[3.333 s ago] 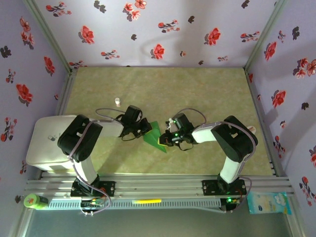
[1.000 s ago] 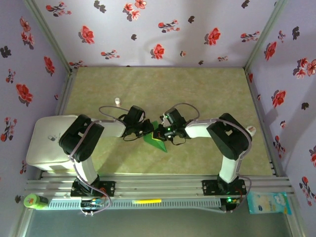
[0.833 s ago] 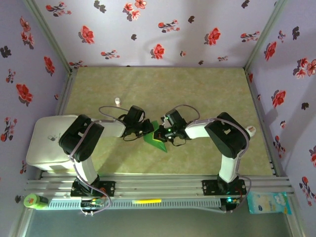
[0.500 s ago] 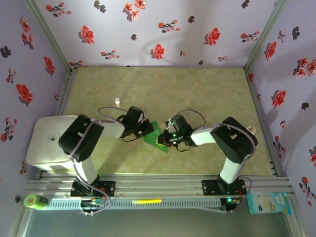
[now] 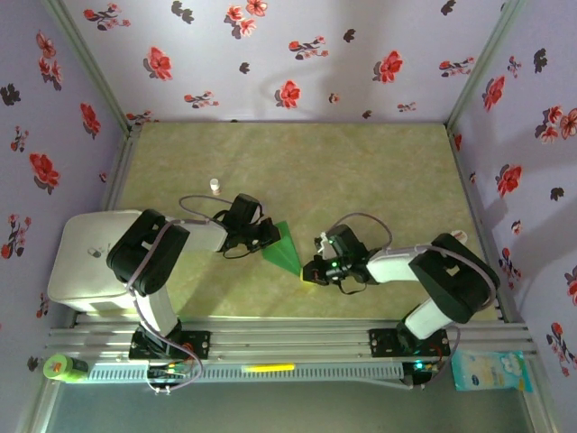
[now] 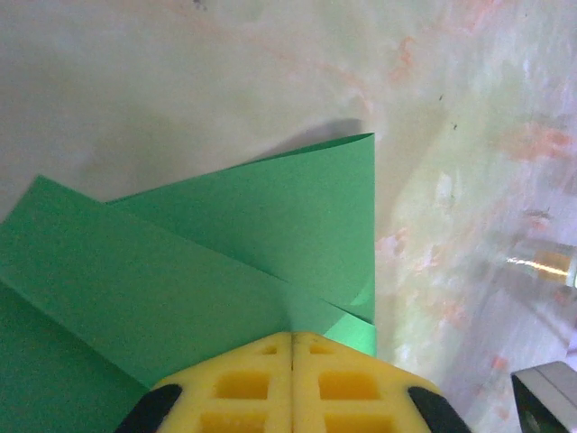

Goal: Fold a paper plane with a square sheet of paper (pick it up from the middle)
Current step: Fourth fold the wing at the center of the table.

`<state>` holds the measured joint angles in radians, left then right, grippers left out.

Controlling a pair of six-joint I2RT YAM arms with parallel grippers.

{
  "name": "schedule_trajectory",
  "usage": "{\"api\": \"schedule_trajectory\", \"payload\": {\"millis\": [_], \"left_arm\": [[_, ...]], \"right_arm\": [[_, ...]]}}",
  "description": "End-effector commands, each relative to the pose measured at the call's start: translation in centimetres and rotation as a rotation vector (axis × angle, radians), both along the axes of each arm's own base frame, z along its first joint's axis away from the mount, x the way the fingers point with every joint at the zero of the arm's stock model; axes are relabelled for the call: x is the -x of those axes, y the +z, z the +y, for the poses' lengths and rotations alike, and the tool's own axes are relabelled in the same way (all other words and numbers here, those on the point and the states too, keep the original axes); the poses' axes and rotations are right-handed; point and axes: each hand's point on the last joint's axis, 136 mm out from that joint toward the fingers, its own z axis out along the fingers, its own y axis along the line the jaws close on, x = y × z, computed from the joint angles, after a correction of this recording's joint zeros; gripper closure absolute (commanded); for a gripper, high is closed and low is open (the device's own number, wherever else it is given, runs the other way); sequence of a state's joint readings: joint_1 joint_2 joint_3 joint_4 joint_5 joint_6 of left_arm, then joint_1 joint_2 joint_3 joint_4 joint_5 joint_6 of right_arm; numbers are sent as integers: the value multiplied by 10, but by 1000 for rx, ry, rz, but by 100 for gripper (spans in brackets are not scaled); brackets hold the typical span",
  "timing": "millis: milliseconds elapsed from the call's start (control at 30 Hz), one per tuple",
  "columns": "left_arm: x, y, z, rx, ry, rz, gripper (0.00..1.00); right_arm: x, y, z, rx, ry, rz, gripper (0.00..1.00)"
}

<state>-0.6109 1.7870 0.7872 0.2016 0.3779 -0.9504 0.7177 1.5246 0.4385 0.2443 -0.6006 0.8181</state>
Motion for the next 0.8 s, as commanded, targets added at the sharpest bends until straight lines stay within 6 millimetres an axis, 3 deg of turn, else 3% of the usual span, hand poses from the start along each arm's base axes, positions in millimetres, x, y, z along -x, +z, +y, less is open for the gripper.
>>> {"api": "schedule_trajectory", "payload": {"millis": [0, 100, 200, 467, 633, 767], "left_arm": [[10, -34, 35, -144, 59, 76, 94], [9, -32, 33, -137, 58, 72, 94], [8, -30, 32, -129, 59, 69, 94], [8, -30, 29, -120, 51, 68, 94], [8, -29, 27, -113, 48, 67, 94], [8, -27, 26, -110, 45, 63, 93]], "right_arm": [[18, -2, -16, 51, 4, 68, 97], [0, 33, -1, -28, -2, -13, 97], [-19, 49, 4, -30, -11, -64, 98], [-57, 32, 31, -32, -63, -12, 97], [-66, 25, 39, -36, -71, 9, 97], [-62, 8, 32, 9, -79, 33, 97]]}}
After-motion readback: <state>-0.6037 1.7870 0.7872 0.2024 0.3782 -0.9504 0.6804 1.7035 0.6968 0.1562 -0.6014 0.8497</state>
